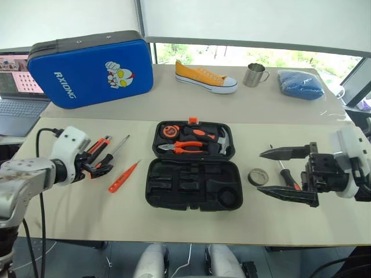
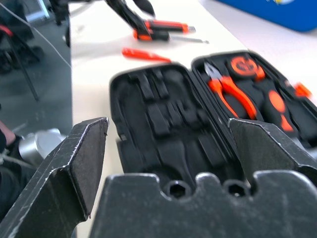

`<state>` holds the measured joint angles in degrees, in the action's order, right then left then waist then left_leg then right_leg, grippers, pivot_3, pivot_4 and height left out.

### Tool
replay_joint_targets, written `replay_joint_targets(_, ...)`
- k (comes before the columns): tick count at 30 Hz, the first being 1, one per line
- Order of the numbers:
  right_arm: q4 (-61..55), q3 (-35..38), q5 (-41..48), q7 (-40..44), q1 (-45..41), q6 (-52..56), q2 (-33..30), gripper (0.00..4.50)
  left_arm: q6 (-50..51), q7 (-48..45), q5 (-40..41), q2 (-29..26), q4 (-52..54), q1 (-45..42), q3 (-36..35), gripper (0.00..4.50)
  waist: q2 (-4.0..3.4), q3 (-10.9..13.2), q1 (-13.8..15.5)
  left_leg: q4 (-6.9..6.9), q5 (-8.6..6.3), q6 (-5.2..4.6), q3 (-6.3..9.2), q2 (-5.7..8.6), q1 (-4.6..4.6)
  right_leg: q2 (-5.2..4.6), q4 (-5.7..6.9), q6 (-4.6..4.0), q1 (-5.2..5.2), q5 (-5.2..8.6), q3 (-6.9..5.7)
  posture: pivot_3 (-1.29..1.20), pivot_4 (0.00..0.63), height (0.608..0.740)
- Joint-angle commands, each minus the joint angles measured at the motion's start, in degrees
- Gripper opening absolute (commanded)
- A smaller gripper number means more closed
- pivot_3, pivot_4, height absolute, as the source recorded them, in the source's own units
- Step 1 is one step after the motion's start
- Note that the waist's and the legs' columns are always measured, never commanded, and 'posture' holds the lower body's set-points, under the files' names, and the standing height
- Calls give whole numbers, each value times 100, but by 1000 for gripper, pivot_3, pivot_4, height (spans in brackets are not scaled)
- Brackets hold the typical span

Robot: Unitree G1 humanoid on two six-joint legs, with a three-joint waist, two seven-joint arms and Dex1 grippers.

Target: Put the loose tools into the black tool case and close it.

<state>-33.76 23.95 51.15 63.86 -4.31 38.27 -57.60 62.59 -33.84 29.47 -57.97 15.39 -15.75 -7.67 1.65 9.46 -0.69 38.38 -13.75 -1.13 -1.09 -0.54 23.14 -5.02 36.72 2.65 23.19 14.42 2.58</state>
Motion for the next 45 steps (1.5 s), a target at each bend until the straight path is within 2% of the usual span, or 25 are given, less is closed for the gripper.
replay_joint_targets(1, -219, 260, 303, -197, 20, 102, 0, 4500, 4, -11, -178, 34, -247, -181, 110, 4458, 5, 3, -6, 0, 0, 0, 0, 0, 1, 0, -1, 0, 1, 0, 0, 0, 150, 739)
replay_joint_targets(5, -244, 321, 334, -266, 149, 95, -20, 4500, -42, -16, -308, 186, -582, -318, 339, 4458, 9, 5, 2, 2, 0, 0, 2, 1, 5, -2, -1, 0, 2, 0, -2, 0, 150, 739)
replay_joint_targets(8, -274, 314, 365, -318, 156, 99, -26, 4500, -81, -113, -382, 292, -784, -439, 563, 3783, 10, 6, 3, 8, 0, -1, 4, 4, 6, -2, 1, 1, 1, 0, -4, 0, 150, 739)
replay_joint_targets(15, -268, 225, 444, -478, 12, 127, -33, 4500, -49, -152, -595, 422, -1023, -492, 736, 1077, 10, 6, 11, 19, 0, -1, 9, 6, 9, -5, 4, 2, -2, 0, -7, 0, 150, 739)
replay_joint_targets(16, -263, 224, 455, -504, 6, 128, -32, 4500, -41, -128, -602, 458, -1044, -505, 707, 941, 10, 6, 15, 20, 0, -1, 9, 6, 9, -5, 4, 2, -2, 0, -8, 0, 150, 739)
replay_joint_targets(23, -343, 229, 461, -621, 122, 121, -20, 4500, 327, -198, -141, 867, -688, -1038, 179, 910, 17, 10, 104, 44, 0, -1, 19, 9, 19, -6, 10, 8, -4, -2, -15, 0, 150, 739)
replay_joint_targets(27, -352, 260, 368, -686, 304, 103, 19, 4500, 304, -444, 64, 773, -385, -1758, 221, 910, 43, 24, 138, 53, 0, -1, 30, 11, 38, -5, 11, 10, 4, -4, -24, 0, 150, 739)
replay_joint_targets(32, -417, 286, 280, -859, 581, 43, 130, 4500, -1002, -1593, -449, 236, -250, -2435, 1240, 910, 39, 22, 102, 52, 0, -1, 34, 23, 39, -7, 6, 12, 3, -4, -24, 0, 150, 739)
replay_joint_targets(35, -481, 349, 249, -943, 773, 32, 211, 4500, -1767, -2335, -946, 133, -265, -2782, 2083, 910, 39, 22, 108, 49, 0, -2, 30, 39, 35, -6, 7, 12, 2, -4, -20, 0, 150, 739)
replay_joint_targets(38, -555, 414, 213, -1046, 953, 15, 288, 4500, -2313, -2729, -1473, 426, -523, -3109, 2840, 910, 39, 22, 124, 54, 1, -3, 31, 43, 40, -7, 6, 13, 0, -3, -20, 0, 150, 739)
replay_joint_targets(45, -799, 657, 219, -1340, 1332, 42, 468, 4500, -2943, -3256, -2172, 1303, -1089, -3541, 3714, 910, 40, 22, 136, 66, 1, -6, 41, 53, 61, -8, 7, 23, 4, -1, -23, 0, 150, 739)
